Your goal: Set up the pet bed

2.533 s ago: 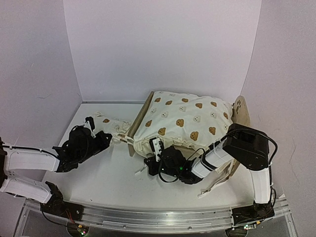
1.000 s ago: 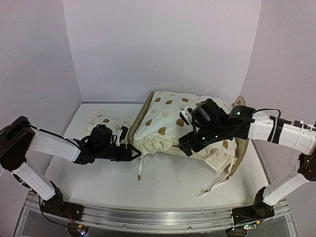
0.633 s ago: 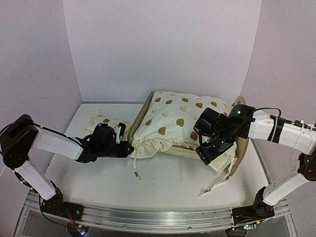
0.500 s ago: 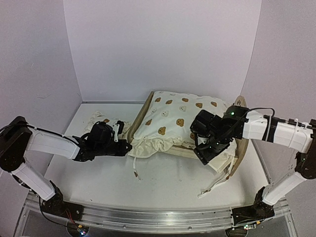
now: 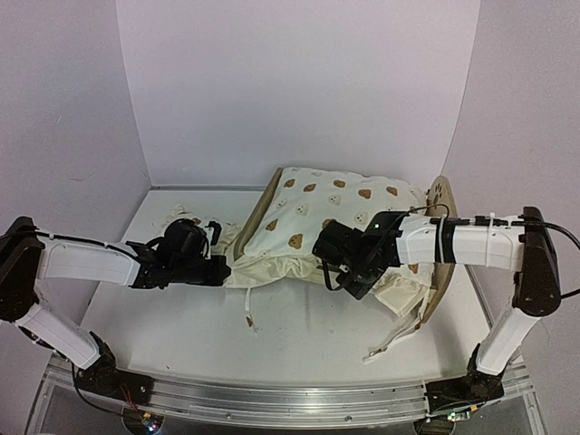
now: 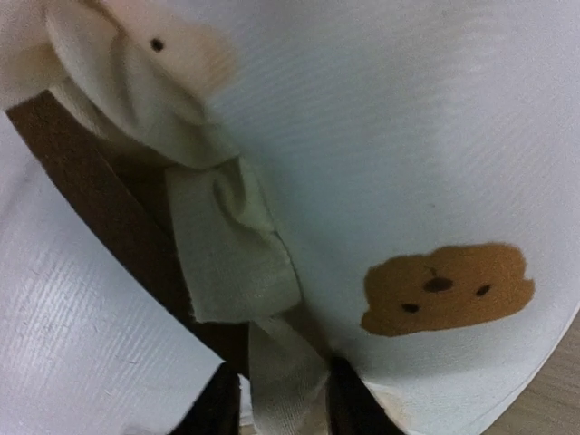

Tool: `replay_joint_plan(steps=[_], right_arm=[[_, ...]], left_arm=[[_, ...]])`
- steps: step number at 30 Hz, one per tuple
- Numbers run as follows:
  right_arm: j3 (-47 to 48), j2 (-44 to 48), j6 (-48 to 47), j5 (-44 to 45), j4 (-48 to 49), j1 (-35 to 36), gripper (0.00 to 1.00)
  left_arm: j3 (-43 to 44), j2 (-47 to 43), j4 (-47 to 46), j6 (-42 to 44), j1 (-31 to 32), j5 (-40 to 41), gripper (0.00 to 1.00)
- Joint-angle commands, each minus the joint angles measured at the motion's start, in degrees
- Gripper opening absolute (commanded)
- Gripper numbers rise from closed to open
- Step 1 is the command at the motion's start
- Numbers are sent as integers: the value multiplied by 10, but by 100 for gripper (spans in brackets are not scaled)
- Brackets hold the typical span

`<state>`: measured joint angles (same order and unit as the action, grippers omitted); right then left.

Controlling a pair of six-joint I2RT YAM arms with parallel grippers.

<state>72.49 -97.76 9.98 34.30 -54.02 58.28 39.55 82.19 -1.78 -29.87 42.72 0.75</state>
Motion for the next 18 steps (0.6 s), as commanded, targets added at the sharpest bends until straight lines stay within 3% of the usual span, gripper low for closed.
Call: replay_joint_plan(steps=[1, 2, 6, 14, 18], right_arm=[[3, 12, -13, 47, 29, 2, 5], [4, 20, -12, 40, 21, 2, 0], [12, 83, -25, -45, -19, 2, 0], [-23, 196, -81, -394, -58, -41, 0], [-36, 222, -76, -395, -60, -71, 0]], left_arm=[[55, 10, 90, 18, -3, 92, 0], [57, 13, 95, 20, -3, 100, 0], [64, 23, 99, 31, -3, 108, 0], [86, 32, 115, 52, -3, 129, 0], [91, 28, 133, 63, -3, 149, 0]])
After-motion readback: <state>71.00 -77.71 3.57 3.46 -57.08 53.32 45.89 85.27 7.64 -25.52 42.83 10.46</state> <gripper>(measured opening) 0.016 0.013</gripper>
